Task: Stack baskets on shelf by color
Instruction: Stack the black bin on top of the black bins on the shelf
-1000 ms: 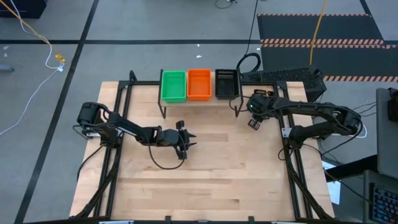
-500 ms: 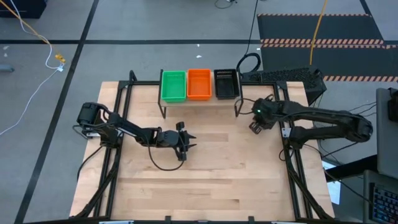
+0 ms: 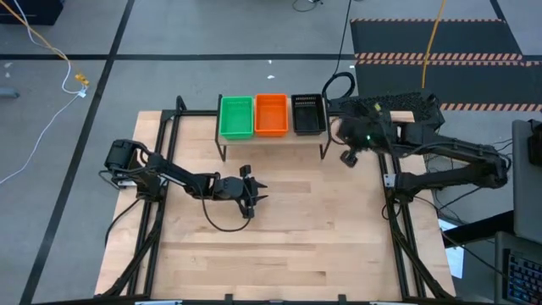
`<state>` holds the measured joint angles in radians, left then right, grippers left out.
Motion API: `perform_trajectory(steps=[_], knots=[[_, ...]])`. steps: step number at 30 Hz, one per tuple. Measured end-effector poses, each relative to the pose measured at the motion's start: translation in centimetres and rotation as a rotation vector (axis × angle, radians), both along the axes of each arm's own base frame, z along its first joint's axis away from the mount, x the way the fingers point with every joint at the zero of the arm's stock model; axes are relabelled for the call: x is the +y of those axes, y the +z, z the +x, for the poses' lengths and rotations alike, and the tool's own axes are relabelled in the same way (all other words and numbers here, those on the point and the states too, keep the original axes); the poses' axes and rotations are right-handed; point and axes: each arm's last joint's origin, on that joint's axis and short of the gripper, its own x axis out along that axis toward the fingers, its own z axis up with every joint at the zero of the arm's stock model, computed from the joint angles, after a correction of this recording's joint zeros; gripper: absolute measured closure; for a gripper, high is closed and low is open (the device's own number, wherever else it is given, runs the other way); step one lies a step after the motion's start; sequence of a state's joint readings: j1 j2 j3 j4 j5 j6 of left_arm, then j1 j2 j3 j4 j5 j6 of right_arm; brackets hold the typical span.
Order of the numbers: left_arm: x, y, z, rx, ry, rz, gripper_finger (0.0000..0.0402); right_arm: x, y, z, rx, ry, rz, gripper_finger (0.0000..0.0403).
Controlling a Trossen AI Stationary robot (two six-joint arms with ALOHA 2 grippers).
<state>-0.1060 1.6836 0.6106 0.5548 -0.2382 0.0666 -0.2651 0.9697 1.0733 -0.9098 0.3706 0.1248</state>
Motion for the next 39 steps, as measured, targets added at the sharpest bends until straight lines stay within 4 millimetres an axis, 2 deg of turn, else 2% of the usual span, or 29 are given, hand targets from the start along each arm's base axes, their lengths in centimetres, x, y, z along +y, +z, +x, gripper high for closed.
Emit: perform_trajectory(steps=[5,9,12,17,23,32,35,39], knots=[[0.4,0.0,0.0,-0.001,0.013,0.002,0.025,-0.9,4.6,4.1,0.018,0.191,-0.257,0.0402],[0.5,0.0,0.0,0.0,0.015,0.002,0.025,-2.2,6.6,7.4,0.052,0.259,-0.369,0.0402],[0.4,0.0,0.0,0.004,0.013,0.005,0.025,-3.2,6.3,9.6,0.086,0.287,-0.358,0.0402],[0.1,-0.3,-0.1,0.032,0.003,0.004,0.025,-4.1,3.5,12.2,0.213,0.34,-0.318,0.0402],[-0.2,-0.3,-0.2,0.035,-0.003,-0.004,0.025,-4.0,2.2,13.0,0.198,0.401,-0.205,0.0402],[-0.2,-0.3,-0.2,0.033,0.003,-0.012,0.025,-3.9,2.7,12.0,0.195,0.374,-0.166,0.0397],[-0.2,-0.3,-0.2,0.032,0.005,-0.017,0.025,-3.9,2.7,12.0,0.193,0.37,-0.165,0.0376],[-0.2,-0.3,-0.2,0.031,0.011,-0.028,0.025,-3.9,2.8,12.0,0.18,0.355,-0.166,0.0328]])
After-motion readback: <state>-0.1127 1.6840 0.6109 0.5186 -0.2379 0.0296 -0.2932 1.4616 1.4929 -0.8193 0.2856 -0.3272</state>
